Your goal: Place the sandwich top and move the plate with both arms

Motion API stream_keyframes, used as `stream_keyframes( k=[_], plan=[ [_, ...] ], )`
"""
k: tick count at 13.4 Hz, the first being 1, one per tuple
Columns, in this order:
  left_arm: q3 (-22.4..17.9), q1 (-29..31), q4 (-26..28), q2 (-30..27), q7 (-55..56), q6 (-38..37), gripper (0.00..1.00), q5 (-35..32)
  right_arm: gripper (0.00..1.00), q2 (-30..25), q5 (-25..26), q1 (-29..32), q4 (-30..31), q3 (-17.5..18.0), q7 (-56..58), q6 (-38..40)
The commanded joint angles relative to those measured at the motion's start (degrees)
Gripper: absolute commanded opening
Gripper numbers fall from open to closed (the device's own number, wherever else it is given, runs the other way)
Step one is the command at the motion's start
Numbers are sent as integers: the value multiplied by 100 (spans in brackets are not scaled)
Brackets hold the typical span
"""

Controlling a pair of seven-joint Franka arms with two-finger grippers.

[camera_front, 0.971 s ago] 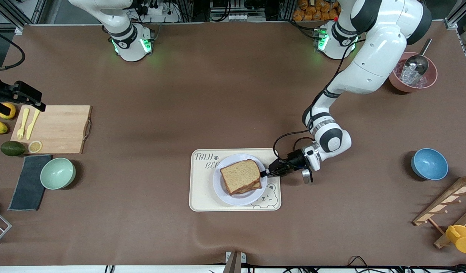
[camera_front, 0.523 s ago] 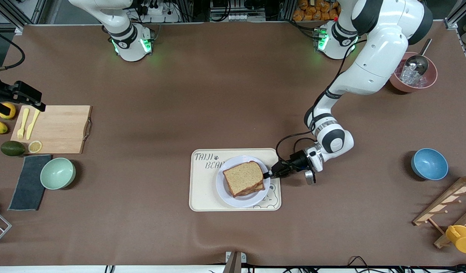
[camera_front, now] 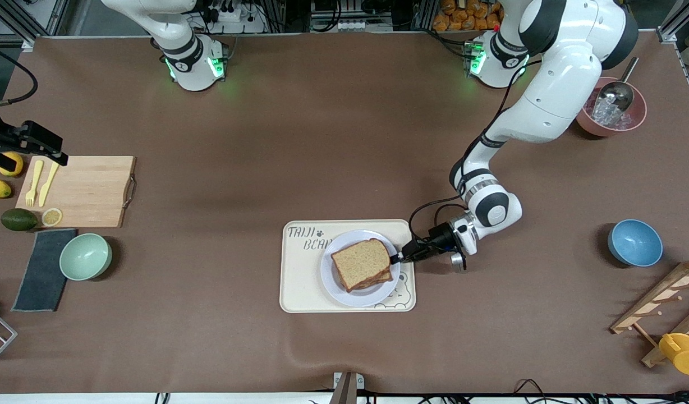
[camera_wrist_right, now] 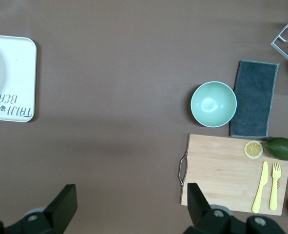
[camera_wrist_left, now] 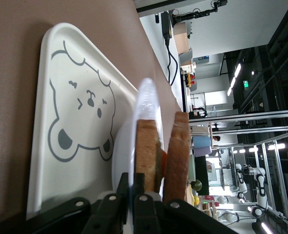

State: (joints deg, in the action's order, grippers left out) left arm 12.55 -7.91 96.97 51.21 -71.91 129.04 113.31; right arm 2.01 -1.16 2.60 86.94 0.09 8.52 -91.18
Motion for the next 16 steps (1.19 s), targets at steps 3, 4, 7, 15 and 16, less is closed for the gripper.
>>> stream_keyframes(
  k=[3,4,7,15,16],
  plan=[
    [54,105,-82,12,632,-28,100,-589,100,-16,37,162,25,122,-43,12],
    [54,149,-82,-5,756,-28,100,-782,100,-16,37,162,25,122,-43,12],
    [37,158,-73,-84,950,-28,100,-977,100,-16,37,170,25,122,-35,12],
    [28,149,-12,-646,2276,-1,100,-1942,100,-8,-16,170,25,114,-26,12],
    [19,149,-12,-734,2521,7,100,-2144,100,-8,-16,179,25,114,-26,12]
  ],
)
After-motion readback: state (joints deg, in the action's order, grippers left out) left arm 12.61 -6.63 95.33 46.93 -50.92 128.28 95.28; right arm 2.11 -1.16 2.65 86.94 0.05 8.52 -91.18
